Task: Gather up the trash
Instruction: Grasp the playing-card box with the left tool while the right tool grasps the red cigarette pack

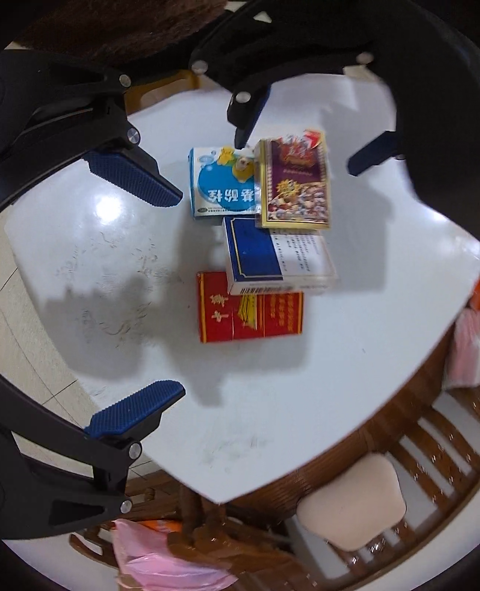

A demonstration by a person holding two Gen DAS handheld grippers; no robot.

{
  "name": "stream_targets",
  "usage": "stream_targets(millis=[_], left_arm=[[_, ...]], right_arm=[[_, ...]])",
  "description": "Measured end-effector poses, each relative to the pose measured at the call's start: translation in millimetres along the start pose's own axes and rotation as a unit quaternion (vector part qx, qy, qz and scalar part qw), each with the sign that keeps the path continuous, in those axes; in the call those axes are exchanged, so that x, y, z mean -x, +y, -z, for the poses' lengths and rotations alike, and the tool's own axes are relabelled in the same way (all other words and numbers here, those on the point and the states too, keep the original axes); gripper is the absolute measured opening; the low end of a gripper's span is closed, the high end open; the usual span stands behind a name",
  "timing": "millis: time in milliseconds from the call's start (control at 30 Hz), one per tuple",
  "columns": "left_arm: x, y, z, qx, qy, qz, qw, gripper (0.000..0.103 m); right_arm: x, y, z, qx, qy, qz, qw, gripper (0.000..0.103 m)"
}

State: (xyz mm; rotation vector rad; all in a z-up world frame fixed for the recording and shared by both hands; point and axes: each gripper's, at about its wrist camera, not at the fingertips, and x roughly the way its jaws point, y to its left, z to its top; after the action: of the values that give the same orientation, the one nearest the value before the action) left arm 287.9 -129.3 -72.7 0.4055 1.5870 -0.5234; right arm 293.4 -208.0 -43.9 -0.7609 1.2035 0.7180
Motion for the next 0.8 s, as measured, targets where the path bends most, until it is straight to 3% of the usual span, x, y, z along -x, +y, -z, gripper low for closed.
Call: stream_targets(millis=[433, 700, 800], left_arm=[[-9.4, 31.0, -5.3, 0.011, -0.005, 0.022, 0.9997, 0.090], [-11.4, 46.7, -8.6, 0.021, -0.006, 0.039, 0.9990, 0.078], [-11.4, 47.8, -7.8, 0.020, -0.002, 0.042, 0.9989, 0.067]], right_arm=[[-43.4, -16.9, -18.6, -0.001, 0.020, -0.024, 1.000, 0.093], [-56.4, -19.3, -18.4, -0.008, 0.008, -0.037, 0.999, 0.074], [-56.8, -21.6, -19.0, -0.014, -0.002, -0.045, 0.999, 0.063]])
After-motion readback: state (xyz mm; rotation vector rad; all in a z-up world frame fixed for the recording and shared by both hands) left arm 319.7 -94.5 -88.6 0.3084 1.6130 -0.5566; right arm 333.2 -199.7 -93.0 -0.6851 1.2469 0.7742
